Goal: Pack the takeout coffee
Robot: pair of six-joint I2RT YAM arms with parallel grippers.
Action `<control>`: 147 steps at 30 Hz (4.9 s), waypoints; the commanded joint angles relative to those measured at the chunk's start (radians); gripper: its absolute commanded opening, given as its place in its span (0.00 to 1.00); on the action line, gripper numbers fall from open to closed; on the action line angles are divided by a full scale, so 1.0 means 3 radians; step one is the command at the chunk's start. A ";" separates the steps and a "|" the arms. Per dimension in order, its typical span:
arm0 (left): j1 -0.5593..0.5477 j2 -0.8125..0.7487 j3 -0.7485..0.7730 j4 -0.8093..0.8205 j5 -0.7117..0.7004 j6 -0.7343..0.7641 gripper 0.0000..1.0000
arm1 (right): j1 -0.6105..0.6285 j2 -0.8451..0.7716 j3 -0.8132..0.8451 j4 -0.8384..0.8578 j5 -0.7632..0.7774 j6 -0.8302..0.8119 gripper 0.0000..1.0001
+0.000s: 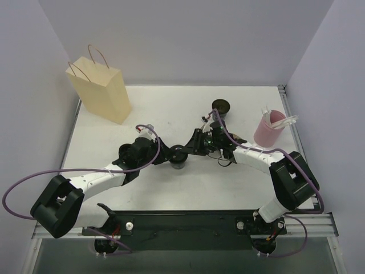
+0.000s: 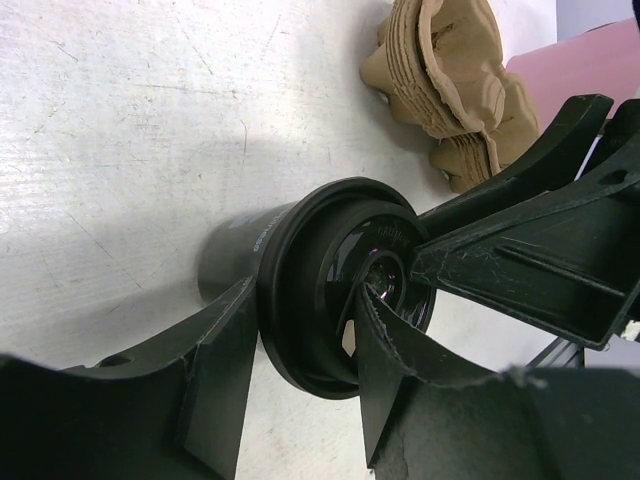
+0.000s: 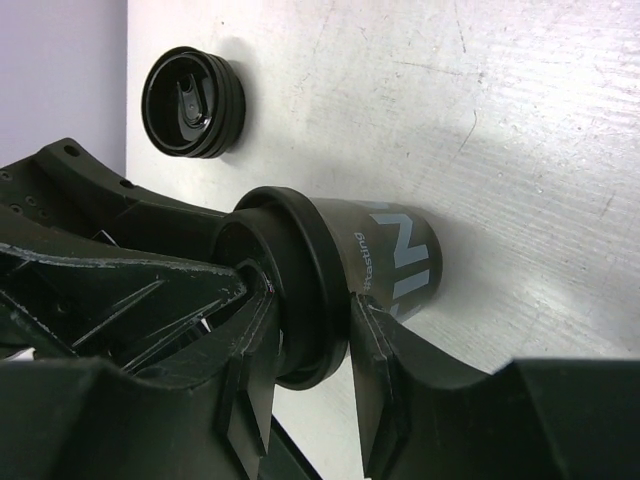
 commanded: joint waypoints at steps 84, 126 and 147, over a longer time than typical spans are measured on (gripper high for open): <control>-0.0030 0.0527 -0.0078 -0.1304 -0.0270 0.0352 0.50 | -0.0320 0.0390 -0.0253 0.0766 -0.0721 0.0391 0.26; -0.0045 0.0548 -0.0134 -0.1207 -0.0239 0.0311 0.50 | -0.0494 0.0180 -0.0340 0.0950 -0.0752 0.0591 0.28; -0.0056 0.0614 -0.0165 -0.1232 -0.0285 0.0311 0.50 | -0.0147 0.0252 -0.1087 0.0773 0.0198 0.0546 0.09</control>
